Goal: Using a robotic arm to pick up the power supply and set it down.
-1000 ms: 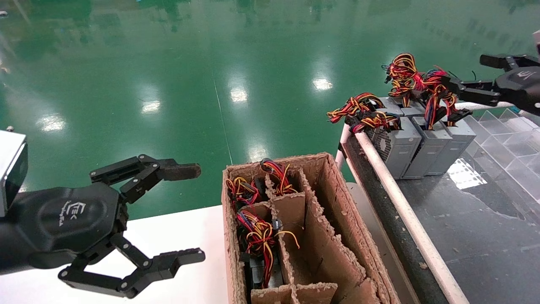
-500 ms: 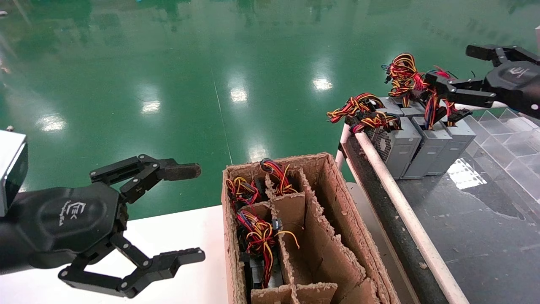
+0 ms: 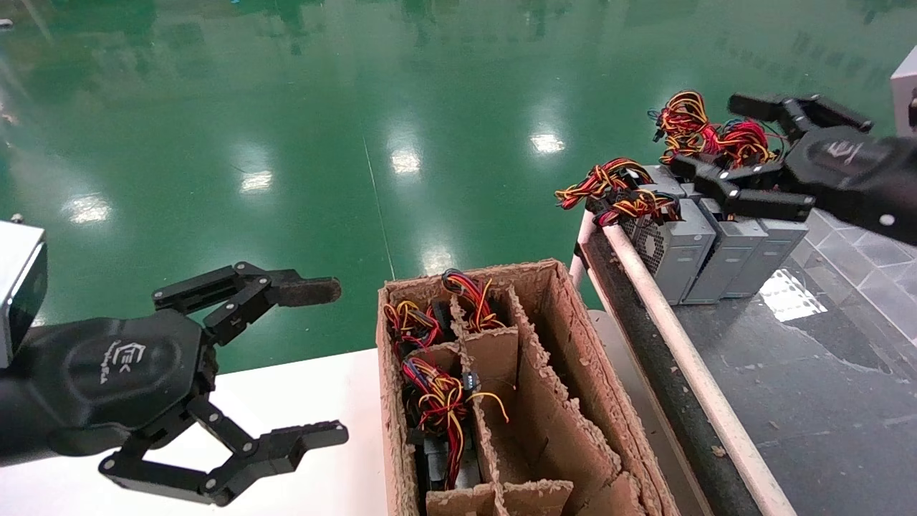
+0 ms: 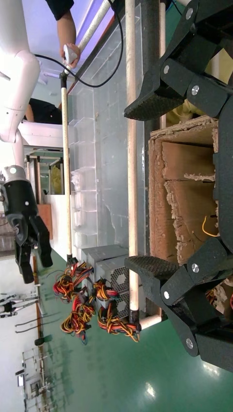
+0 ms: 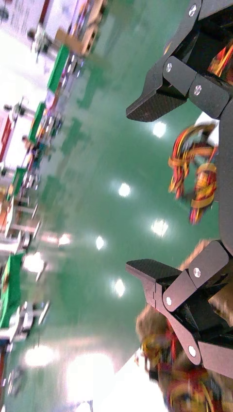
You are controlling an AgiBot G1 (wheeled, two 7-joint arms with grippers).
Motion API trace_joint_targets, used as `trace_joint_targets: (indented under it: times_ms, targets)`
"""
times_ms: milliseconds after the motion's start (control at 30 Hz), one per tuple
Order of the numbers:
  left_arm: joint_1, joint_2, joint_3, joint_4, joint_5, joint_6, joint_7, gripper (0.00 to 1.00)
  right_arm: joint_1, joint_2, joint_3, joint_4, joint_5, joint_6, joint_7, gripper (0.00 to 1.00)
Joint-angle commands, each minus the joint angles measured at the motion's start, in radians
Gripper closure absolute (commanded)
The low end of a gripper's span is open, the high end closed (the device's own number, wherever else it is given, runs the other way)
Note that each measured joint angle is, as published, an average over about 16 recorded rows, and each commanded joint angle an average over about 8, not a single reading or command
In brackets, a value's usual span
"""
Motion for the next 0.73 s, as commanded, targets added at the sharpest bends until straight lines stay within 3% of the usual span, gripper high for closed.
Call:
trace_joint_targets:
  times_ms: [33, 733]
  targets:
    - [0.0, 0.0, 0.0, 0.0, 0.0, 0.0, 0.0, 0.0, -0.025, 0.008, 0.001, 0.043, 0.019, -0.014, 0.018, 0.0]
    - [0.0, 0.0, 0.0, 0.0, 0.0, 0.0, 0.0, 0.0, -0.268, 0.085, 0.011, 0.466, 0.206, -0.149, 0.196, 0.0]
